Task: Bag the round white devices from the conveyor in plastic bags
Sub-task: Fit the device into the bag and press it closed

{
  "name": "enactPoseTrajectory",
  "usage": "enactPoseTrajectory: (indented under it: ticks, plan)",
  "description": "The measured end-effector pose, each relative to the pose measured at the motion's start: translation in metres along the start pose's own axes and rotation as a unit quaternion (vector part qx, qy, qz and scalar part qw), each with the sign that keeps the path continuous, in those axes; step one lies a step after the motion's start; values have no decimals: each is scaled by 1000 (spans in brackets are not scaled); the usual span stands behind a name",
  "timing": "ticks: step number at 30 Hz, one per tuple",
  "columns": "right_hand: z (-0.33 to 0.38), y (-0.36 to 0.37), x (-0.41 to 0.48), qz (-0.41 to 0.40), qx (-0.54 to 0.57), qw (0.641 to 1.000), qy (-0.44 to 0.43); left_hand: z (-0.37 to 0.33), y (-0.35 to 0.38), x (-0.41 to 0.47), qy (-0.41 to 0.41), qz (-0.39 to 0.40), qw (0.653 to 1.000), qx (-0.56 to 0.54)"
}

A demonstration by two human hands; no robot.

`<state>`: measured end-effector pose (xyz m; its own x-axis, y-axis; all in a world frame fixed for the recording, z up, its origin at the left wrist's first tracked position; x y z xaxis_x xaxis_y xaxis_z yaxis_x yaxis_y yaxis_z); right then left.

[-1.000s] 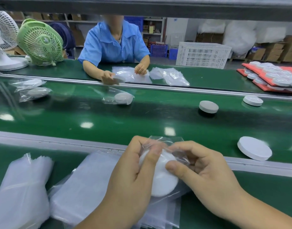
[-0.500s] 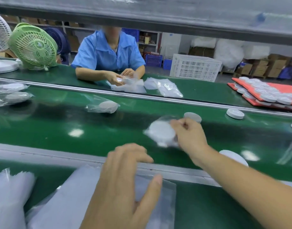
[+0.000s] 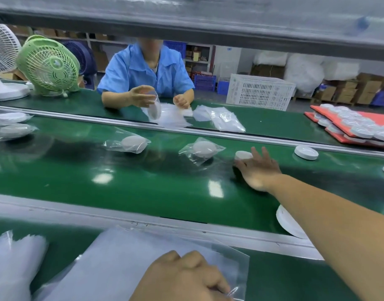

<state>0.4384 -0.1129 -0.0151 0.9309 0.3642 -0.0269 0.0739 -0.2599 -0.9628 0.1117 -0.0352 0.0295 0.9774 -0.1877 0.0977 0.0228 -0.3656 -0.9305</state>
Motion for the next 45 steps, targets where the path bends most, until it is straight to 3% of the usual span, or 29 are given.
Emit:
enactPoseTrajectory:
  ticks: [2,4,7,10,14,16,20,23,25,27,29,31,32,37,40,42,45]
  plan:
    - [3,3,5,-7,-6,999,-32,-1,-19,-2,23,-55,995,81]
    - [3,-12,4,-67,13,997,-28,-4,-25,-2,54,-60,994,75]
    - [0,-44,-17,-173,93,980,-36,1,-19,0,63,-112,989,-70]
    - [6,-69,-82,-248,273,922,-115,27,-21,-8,-9,-209,965,-157]
    - [27,-90,-216,-380,211,848,-302,54,-30,-16,-102,-282,940,-163]
    - [27,-88,-259,-414,206,817,-346,58,-29,-19,-111,-301,928,-189]
    - [31,-87,-289,-409,226,808,-359,50,-26,-19,-75,-313,902,-288]
    - [33,-94,-289,-408,327,788,-326,26,-10,-8,-3,-198,857,-476]
    - [30,-96,-280,-366,428,777,-281,18,-7,-8,26,-177,856,-486]
    - [41,-90,-265,-267,462,804,-264,20,-21,-13,52,-263,861,-432]
    - [62,-83,-255,-152,457,829,-284,26,-34,-23,67,-365,827,-423]
    - [75,-84,-247,-83,513,799,-302,34,-33,-26,73,-397,776,-485]
    - [76,-90,-240,-87,526,792,-297,34,-32,-25,74,-395,769,-498]
    - [35,-119,-162,-236,465,842,-138,40,-36,-24,-3,-379,871,-312]
    - [9,-122,-101,-286,371,883,-25,30,-21,-9,10,-253,944,-210]
    - [5,-107,-59,-245,296,923,24,22,0,-1,26,-146,975,-164]
    - [26,-53,-24,-48,311,949,16,6,25,2,87,-72,988,-100]
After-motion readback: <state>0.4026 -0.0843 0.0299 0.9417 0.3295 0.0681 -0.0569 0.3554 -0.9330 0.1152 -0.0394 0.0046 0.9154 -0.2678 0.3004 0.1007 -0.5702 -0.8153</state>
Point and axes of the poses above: each hand's wrist, its own x-axis towards the middle knuckle, its own y-axis out of the palm, z = x × y, the point moved 10 cm from there along x, towards the middle knuckle, and after that the axes turned 15 degrees about -x, right-handed, at the moved point
